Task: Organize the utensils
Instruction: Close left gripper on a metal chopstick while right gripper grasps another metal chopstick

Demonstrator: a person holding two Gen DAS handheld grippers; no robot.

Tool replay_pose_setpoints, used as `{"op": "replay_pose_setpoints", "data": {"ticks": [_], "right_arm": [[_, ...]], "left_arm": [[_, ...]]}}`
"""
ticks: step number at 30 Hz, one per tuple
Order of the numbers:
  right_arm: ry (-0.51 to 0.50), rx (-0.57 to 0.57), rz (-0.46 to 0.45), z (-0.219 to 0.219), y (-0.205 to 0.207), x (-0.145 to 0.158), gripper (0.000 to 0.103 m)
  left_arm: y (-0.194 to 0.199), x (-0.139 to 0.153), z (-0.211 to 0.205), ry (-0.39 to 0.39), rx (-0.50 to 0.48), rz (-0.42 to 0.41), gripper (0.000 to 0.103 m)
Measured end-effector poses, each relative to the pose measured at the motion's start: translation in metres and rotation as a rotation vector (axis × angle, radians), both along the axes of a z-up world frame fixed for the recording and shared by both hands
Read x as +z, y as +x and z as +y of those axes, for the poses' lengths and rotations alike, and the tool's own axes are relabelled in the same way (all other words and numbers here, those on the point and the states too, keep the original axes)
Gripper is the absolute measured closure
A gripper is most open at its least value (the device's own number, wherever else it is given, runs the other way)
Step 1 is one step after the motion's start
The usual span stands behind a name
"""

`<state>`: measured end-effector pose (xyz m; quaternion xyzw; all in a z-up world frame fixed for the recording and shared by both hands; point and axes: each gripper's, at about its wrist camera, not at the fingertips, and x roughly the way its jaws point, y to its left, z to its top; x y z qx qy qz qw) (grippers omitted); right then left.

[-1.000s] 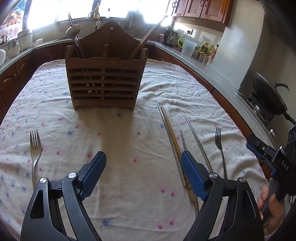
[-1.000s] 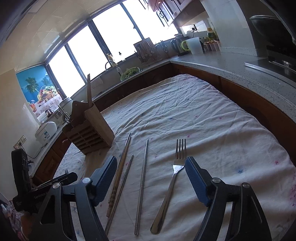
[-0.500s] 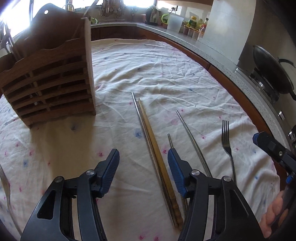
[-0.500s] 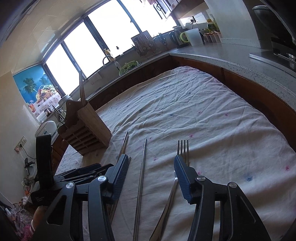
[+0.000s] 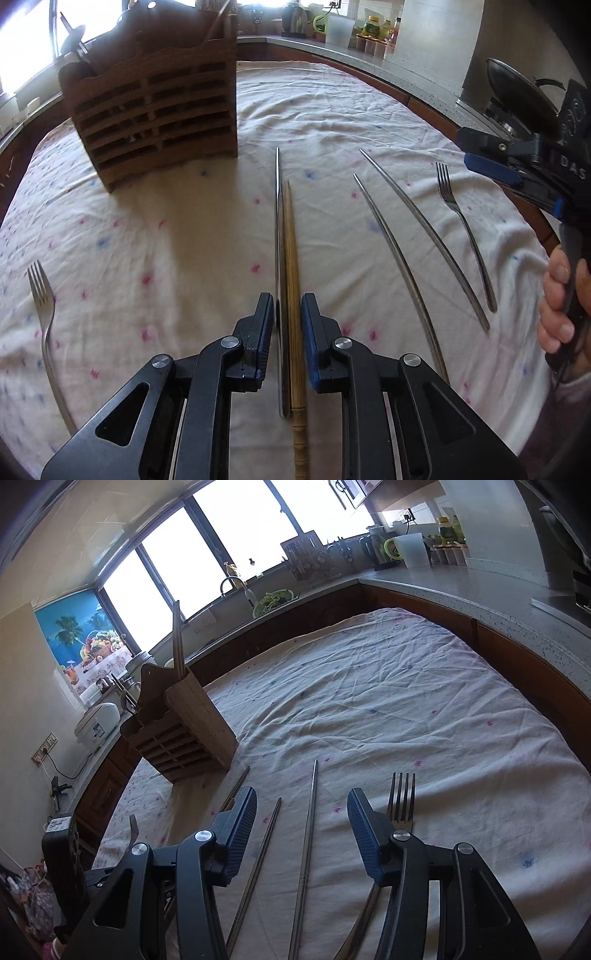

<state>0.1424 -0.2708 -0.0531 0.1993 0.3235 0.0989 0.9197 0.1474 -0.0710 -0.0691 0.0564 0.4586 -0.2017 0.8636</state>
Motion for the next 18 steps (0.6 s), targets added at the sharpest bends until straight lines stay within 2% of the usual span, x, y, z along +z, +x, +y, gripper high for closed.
{"op": "replay_pose_setpoints", "data": {"ticks": [2, 4, 8, 14, 18], "right_arm": [[-0.005, 0.010, 0.020, 0.005, 0.007, -0.005, 0.050], [-0.019, 0.019, 0.044, 0.009, 0.015, -0.010, 0.051], [-0.052, 0.030, 0.090, 0.014, 0.034, -0.018, 0.054], [-0.119, 0.050, 0.135, 0.023, 0.062, -0.026, 0.058], [-0.190, 0.063, 0.170, 0.030, 0.078, -0.031, 0.066]], "left_arm": [[0.001, 0.003, 0.010, -0.027, 0.014, 0.018, 0.086], [0.009, 0.010, 0.014, -0.052, 0.029, 0.001, 0.080], [0.044, 0.019, 0.006, -0.059, 0.042, -0.027, 0.080], [0.102, 0.018, -0.026, -0.015, 0.013, -0.020, 0.080], [0.126, 0.006, -0.042, 0.031, -0.016, 0.022, 0.080]]}}
